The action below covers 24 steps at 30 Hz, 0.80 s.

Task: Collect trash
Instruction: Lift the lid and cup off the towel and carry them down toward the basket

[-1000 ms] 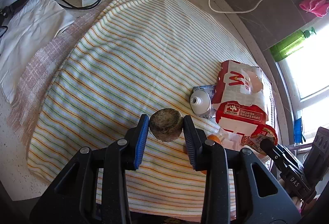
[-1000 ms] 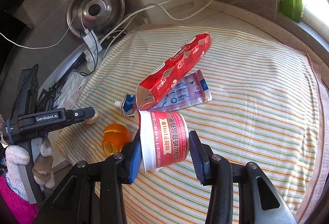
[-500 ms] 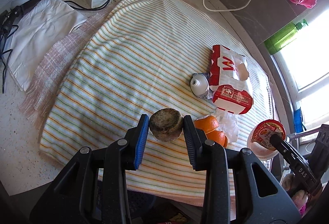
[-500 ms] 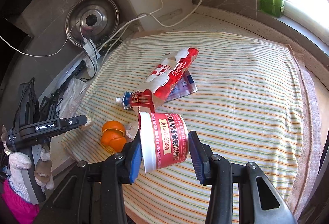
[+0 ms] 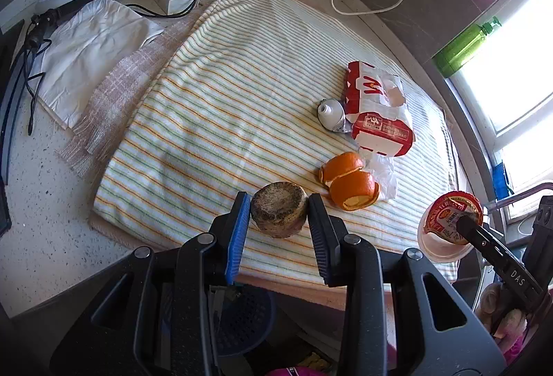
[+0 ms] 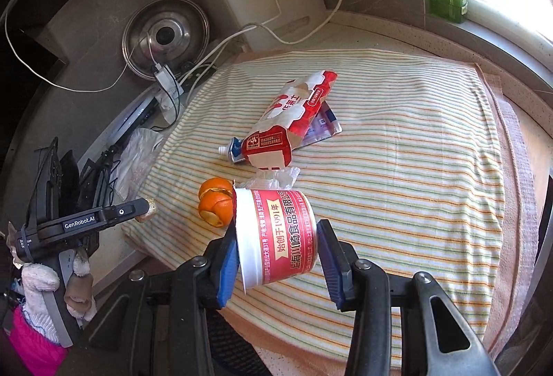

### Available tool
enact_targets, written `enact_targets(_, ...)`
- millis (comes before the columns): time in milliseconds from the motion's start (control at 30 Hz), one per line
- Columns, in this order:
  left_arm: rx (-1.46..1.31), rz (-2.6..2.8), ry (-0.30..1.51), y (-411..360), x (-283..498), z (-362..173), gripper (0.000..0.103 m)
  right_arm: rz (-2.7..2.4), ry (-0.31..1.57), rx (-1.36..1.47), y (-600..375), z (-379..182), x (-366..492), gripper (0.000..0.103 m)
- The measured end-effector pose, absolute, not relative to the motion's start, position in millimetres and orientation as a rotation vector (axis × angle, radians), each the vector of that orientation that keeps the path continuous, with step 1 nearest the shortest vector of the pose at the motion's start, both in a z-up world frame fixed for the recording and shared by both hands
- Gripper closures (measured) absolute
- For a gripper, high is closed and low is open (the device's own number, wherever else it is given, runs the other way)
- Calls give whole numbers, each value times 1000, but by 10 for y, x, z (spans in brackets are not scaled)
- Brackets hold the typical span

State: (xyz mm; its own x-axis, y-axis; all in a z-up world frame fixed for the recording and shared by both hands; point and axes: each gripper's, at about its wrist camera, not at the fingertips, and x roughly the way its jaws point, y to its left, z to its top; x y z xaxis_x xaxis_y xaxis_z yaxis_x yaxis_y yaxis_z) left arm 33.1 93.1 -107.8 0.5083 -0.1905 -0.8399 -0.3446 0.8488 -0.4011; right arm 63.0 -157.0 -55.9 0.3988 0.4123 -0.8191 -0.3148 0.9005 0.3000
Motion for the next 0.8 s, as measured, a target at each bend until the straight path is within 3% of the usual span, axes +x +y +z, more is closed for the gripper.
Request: enact_targets(800, -513, 26, 1135, 662, -553, -1340, 69, 531, 1167, 108, -1148, -870, -284, 60)
